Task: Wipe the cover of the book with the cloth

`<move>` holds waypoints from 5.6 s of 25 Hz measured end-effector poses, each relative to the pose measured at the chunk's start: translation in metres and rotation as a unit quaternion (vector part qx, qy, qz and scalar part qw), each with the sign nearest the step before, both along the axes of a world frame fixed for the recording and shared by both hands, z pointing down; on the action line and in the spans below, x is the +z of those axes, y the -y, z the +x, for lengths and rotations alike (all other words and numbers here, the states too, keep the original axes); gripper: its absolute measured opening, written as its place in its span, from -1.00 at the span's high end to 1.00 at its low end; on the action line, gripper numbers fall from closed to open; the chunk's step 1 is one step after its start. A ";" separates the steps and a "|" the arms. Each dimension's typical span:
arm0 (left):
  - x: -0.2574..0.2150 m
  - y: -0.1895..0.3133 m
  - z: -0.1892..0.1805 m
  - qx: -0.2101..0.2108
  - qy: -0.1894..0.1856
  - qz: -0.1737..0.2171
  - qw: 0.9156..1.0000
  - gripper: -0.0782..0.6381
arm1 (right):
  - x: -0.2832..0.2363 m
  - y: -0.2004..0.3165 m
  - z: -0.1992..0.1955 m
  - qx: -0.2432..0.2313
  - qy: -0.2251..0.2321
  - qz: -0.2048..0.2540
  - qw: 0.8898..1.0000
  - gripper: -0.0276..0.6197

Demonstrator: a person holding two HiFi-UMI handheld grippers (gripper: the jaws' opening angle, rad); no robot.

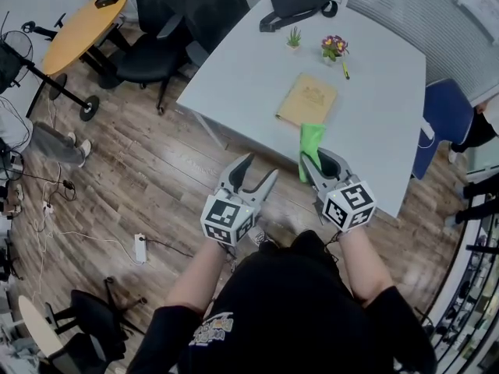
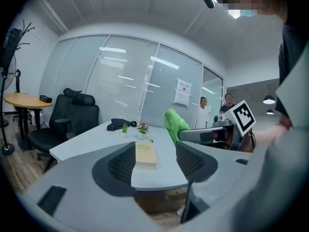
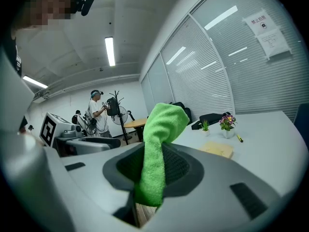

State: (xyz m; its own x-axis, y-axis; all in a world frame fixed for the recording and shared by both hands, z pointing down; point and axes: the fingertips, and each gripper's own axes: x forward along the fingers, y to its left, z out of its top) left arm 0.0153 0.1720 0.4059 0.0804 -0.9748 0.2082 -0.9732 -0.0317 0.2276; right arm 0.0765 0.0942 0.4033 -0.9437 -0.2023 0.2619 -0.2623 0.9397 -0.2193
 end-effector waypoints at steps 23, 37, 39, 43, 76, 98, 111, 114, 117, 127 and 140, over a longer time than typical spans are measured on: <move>0.047 0.102 -0.048 0.002 -0.023 -0.061 0.998 0.03 | 0.032 0.112 -0.045 0.016 -0.008 -0.041 0.999 0.61; 0.092 0.186 -0.061 -0.004 -0.030 -0.127 0.991 0.02 | 0.062 0.199 -0.045 0.024 -0.017 -0.073 0.997 0.62; 0.098 0.197 -0.062 -0.006 -0.029 -0.136 0.990 0.02 | 0.065 0.210 -0.043 0.023 -0.018 -0.076 0.997 0.62; 0.113 0.215 -0.066 -0.012 -0.028 -0.152 0.988 0.02 | 0.072 0.228 -0.042 0.019 -0.023 -0.077 0.997 0.61; 0.210 0.281 -0.092 0.186 -0.082 -0.251 0.946 0.02 | 0.128 0.284 -0.114 0.142 -0.111 -0.099 0.979 0.61; 0.226 0.284 -0.089 0.294 -0.122 -0.276 0.907 0.02 | 0.190 0.298 -0.164 0.175 -0.275 -0.048 0.944 0.61; 0.225 0.283 -0.089 0.293 -0.119 -0.274 0.908 0.02 | 0.200 0.306 -0.164 0.179 -0.293 -0.041 0.939 0.61; 0.226 0.284 -0.089 0.293 -0.118 -0.274 0.908 0.02 | 0.203 0.311 -0.153 0.193 -0.289 -0.043 0.937 0.61; 0.226 0.284 -0.090 0.293 -0.119 -0.274 0.908 0.02 | 0.201 0.316 -0.139 0.211 -0.289 -0.048 0.932 0.61; 0.225 0.284 -0.091 0.292 -0.117 -0.270 0.910 0.01 | 0.199 0.333 -0.070 0.283 -0.287 -0.058 0.913 0.61; 0.225 0.283 -0.091 0.291 -0.115 -0.268 0.911 0.01 | 0.201 0.336 -0.010 0.347 -0.298 -0.072 0.887 0.62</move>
